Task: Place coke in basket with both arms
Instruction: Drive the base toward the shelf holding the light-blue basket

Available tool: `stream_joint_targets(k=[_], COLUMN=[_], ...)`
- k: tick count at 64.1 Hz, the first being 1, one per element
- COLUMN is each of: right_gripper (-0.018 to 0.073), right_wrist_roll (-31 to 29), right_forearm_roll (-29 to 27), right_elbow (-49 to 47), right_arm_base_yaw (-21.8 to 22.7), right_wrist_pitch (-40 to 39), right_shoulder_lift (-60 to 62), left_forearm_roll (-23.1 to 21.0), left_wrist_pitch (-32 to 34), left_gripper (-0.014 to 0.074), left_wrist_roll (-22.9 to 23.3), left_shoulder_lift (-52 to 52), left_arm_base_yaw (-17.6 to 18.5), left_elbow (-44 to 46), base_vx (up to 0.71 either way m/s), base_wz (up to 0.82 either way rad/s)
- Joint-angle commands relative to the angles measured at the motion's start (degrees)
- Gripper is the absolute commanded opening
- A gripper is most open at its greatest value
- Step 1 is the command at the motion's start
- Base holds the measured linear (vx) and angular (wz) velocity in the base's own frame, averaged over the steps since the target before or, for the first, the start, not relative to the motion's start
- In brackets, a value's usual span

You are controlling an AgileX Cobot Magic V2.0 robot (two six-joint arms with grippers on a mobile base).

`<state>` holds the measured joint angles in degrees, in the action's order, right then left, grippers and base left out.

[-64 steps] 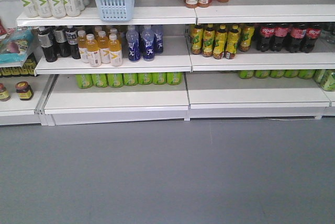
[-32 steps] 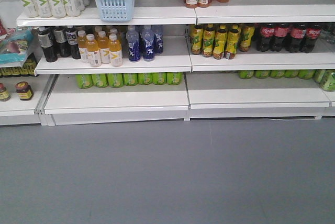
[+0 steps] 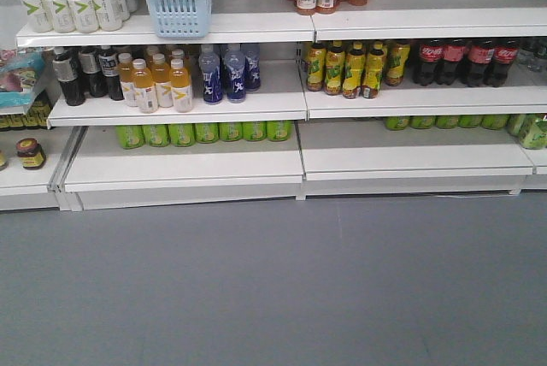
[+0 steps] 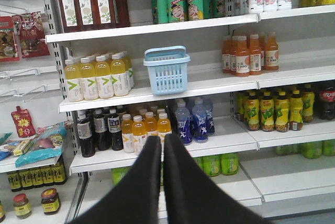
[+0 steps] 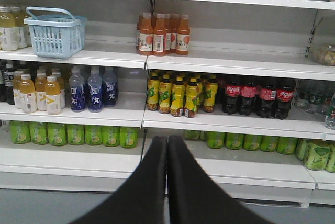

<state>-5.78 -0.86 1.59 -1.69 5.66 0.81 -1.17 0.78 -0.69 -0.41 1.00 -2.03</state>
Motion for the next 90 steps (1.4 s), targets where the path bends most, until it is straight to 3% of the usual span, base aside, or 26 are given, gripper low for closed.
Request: stream_joint_targets(k=[1,90], right_gripper=[-0.001,-0.001], right_wrist_roll=[-0.31,-0.31], right_forearm_roll=[0.07,0.07], right_elbow=[0.45,0.45], right_arm_base_yaw=[-0.03,-0.03], right_wrist_pitch=[-4.44,-4.44], right_shoulder_lift=[0.53,0.53], left_forearm_roll=[-0.19,-0.19], left_wrist_pitch=[4.7,4.7], left_gripper=[-0.0006,-0.0006], left_wrist_roll=[0.22,0.22], left_shoulder_lift=[-1.12,-1.12], left_arm_base_yaw=[0.06,0.06], left_elbow=[1.9,1.9], base_vx=[0.07,0.11], base_wz=[-0.03,0.0])
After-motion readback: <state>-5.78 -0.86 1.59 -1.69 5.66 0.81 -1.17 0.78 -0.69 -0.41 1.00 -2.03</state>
